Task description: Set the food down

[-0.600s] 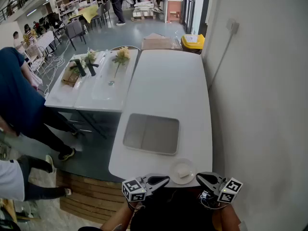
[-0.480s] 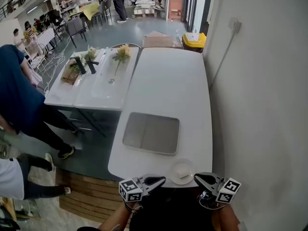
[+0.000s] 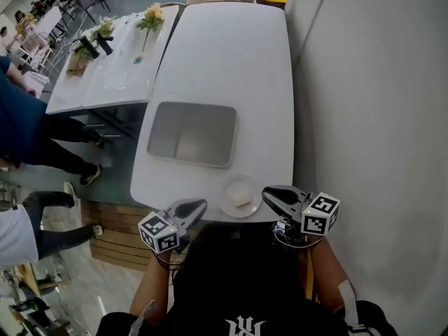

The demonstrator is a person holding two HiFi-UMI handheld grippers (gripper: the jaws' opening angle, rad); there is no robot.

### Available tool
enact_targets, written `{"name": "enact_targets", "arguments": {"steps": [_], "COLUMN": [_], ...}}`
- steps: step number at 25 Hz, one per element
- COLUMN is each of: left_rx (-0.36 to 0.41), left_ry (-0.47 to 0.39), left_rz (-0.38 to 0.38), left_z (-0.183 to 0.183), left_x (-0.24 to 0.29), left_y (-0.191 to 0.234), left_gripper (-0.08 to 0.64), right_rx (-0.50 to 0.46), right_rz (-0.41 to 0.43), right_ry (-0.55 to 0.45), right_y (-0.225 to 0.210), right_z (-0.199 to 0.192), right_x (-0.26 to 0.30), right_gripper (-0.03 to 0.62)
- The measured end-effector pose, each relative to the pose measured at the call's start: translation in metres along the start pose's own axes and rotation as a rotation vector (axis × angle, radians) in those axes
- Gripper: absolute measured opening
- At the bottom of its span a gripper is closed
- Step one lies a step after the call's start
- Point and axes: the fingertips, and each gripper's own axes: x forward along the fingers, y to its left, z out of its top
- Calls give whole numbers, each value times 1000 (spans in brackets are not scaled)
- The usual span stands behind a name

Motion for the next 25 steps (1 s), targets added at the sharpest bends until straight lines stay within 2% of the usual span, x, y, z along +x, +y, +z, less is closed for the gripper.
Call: {"name": "enact_targets", "arguments": {"steps": [1, 3, 5, 7, 13, 18, 21, 25], "left_rx": [-44, -133, -216, -266, -302, -261, -264, -279], "left_ry": [27, 83, 130, 167, 261, 353, 408, 429], "left_rz": [18, 52, 74, 85, 80, 116, 127, 123], "left_z": [-10, -28, -43, -53, -69, -83, -91, -95], "left_x": [3, 9, 15, 24, 51, 60, 62, 70], "left_y": [3, 12, 19, 30, 57, 66, 66, 64], "left_gripper": [9, 27, 139, 153, 152, 152, 152, 137], "right_rx": [71, 219, 323, 382, 440, 453, 474, 498], "right_rz": [-11, -19, -30, -55, -160, -187, -190, -201], "right_ry": [30, 88, 140, 191, 339, 398, 422, 430], "right_y": [-15, -42, -62, -78, -112, -113, -108, -108], "right_z": [-11, -33, -50, -65, -97, -116, -126, -132], "right_x": [-3, -7, -6, 2, 34, 45, 48, 52], "right_gripper": [15, 136, 146, 146, 146, 146, 144, 117]}}
